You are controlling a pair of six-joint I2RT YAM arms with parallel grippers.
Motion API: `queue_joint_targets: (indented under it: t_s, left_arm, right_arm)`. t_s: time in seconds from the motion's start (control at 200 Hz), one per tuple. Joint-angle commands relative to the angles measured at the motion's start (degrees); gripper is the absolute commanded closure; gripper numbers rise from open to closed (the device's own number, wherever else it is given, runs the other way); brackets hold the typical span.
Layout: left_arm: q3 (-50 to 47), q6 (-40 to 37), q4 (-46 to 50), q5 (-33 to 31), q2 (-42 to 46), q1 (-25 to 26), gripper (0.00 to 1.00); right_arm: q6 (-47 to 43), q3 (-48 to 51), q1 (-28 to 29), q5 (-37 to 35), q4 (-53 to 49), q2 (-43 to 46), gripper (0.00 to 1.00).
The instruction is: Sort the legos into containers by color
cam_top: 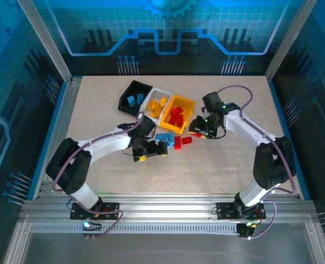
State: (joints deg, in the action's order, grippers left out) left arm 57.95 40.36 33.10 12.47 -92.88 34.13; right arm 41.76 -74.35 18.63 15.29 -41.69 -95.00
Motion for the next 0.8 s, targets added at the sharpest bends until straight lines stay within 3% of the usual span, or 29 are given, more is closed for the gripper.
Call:
queue_joint_targets:
  t_s: [0.0,0.285,0.555,0.795]
  left_arm:
    - [3.3,-2.1,2.2,-0.6,-0.3,0.1,0.01]
    - [2.4,-4.0,6.4,-4.3,4.4,-0.4,0.01]
    - [-2.2,-1.5,4.9,-4.2,7.1,-0.6,0.01]
    - [-1.8,-1.6,4.8,-4.1,6.7,-0.7,0.01]
  right_arm:
    - [3.5,-8.8,-0.3,11.1,5.8,-5.6,0.52]
    - [13.6,-23.0,-1.6,17.4,11.0,-18.0,0.5]
    - [15.0,-30.9,-3.4,17.0,8.2,-26.0,0.46]
    - [14.4,-31.9,-4.0,16.3,7.0,-27.6,0.38]
